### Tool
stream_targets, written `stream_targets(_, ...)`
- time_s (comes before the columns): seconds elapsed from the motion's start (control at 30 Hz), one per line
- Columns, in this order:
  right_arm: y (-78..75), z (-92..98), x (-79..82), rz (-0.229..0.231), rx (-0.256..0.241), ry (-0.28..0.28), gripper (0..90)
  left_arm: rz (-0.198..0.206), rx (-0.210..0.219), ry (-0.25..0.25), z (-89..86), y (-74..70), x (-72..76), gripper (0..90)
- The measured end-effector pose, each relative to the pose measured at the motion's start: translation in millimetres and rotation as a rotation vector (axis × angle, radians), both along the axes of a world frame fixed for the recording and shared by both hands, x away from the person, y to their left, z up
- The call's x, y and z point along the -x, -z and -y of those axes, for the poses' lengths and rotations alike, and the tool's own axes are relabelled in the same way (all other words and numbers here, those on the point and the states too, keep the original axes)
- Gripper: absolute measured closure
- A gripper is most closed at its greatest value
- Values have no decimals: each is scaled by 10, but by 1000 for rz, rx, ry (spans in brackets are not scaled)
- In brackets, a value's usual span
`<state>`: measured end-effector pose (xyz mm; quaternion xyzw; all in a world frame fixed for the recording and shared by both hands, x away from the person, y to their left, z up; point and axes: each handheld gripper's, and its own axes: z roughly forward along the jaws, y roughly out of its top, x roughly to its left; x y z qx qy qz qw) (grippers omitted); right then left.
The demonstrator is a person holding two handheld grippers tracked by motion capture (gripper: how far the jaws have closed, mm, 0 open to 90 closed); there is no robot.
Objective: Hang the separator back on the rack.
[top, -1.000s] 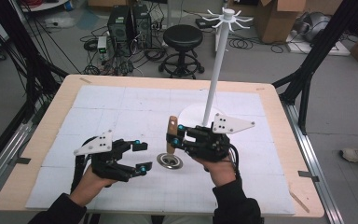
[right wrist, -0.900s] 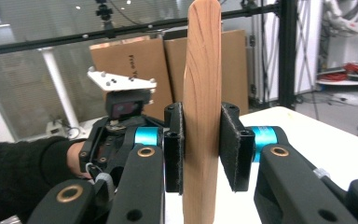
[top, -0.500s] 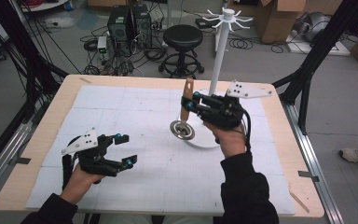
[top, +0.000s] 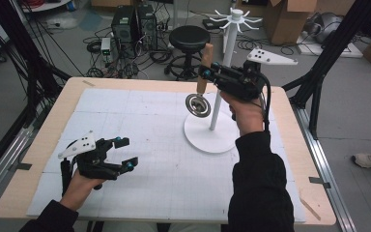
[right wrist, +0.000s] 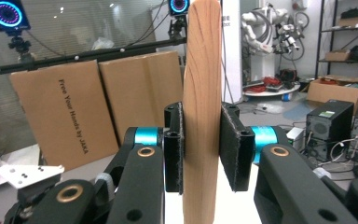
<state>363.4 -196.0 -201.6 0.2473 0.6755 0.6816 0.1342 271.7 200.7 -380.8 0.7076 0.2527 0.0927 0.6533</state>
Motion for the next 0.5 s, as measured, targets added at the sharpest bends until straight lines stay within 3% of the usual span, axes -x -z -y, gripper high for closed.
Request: stream_targets(0.5,-283,33,-163,-2,-29,83,728,-2,11,-4,-25,-7,-8,202)
